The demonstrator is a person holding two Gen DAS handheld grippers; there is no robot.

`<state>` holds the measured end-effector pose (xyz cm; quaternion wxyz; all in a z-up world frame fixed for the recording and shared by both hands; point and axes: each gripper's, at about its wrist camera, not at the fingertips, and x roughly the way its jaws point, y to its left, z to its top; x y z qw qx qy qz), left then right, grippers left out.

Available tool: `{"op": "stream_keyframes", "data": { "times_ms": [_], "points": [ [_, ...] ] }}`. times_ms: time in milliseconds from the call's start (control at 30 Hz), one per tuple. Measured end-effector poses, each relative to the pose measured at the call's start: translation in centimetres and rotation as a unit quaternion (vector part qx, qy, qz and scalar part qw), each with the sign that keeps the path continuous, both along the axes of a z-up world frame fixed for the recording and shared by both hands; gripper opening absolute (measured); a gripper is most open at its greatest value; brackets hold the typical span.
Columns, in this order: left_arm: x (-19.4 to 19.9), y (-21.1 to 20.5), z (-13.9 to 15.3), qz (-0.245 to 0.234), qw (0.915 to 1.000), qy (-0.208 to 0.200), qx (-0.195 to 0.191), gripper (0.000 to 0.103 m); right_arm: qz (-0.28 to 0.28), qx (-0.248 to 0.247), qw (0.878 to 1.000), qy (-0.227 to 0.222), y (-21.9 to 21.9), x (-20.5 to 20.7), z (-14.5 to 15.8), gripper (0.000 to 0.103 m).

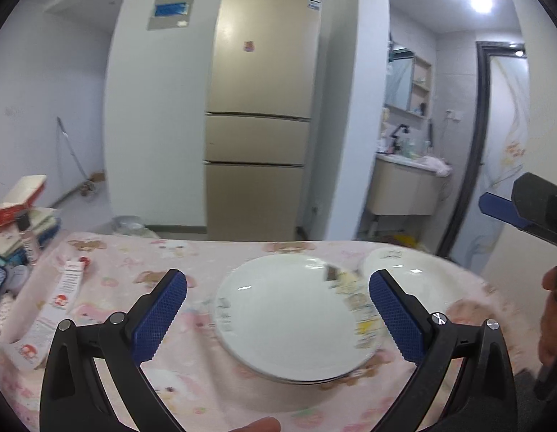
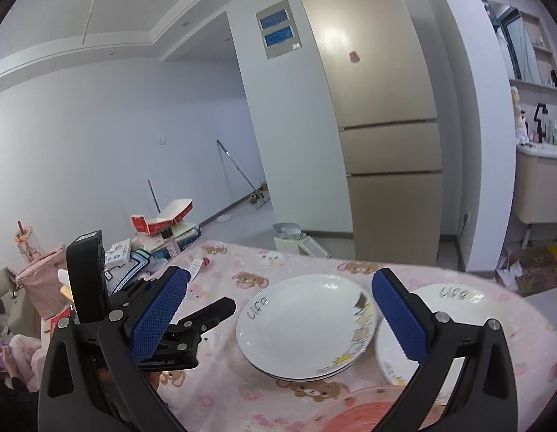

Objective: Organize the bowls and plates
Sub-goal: 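Move both tools to the second white 'Life' plate, then grip the second 'Life' plate rim with both tools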

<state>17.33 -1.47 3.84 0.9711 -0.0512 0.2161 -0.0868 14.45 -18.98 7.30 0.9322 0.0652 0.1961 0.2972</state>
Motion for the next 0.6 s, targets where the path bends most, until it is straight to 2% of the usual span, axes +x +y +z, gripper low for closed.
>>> {"op": "stream_keyframes", "data": {
  "times_ms": [67, 167, 267, 367, 433, 500, 600],
  "points": [
    [0.7, -0.9, 1.0, -0.032, 0.9993, 0.016, -0.010, 0.103, -0.011, -0.015, 1.000, -0.003, -1.1, -0.3, 0.9, 0.103],
    [1.8, -2.3, 2.5, -0.068, 0.9972, 0.032, 0.000, 0.103, -0.026, -0.034, 0.999, 0.000, -3.4, -0.3, 1.5, 0.103],
    [3.5, -3.5, 3.4, -0.099, 0.9940, 0.046, 0.002, 0.103, -0.061, -0.037, 0.997, 0.021, -6.8, 0.7, 1.2, 0.103],
    [6.3, -4.6, 3.2, -0.131, 0.9877, 0.083, -0.022, 0.103, -0.098, -0.027, 0.993, 0.058, -9.7, 1.9, -0.1, 0.103],
    [8.6, -5.5, 2.5, -0.148, 0.9828, 0.104, -0.038, 0.103, -0.111, -0.006, 0.990, 0.085, -11.8, 3.0, -1.6, 0.099],
    [10.9, -6.6, 1.7, -0.159, 0.9775, 0.126, -0.056, 0.103, -0.125, 0.010, 0.986, 0.113, -14.0, 4.0, -3.3, 0.089],
    [15.3, -9.3, -0.1, -0.185, 0.9642, 0.177, -0.067, 0.103, -0.157, 0.023, 0.975, 0.157, -16.7, 5.5, -6.3, 0.076]
  ]
}}
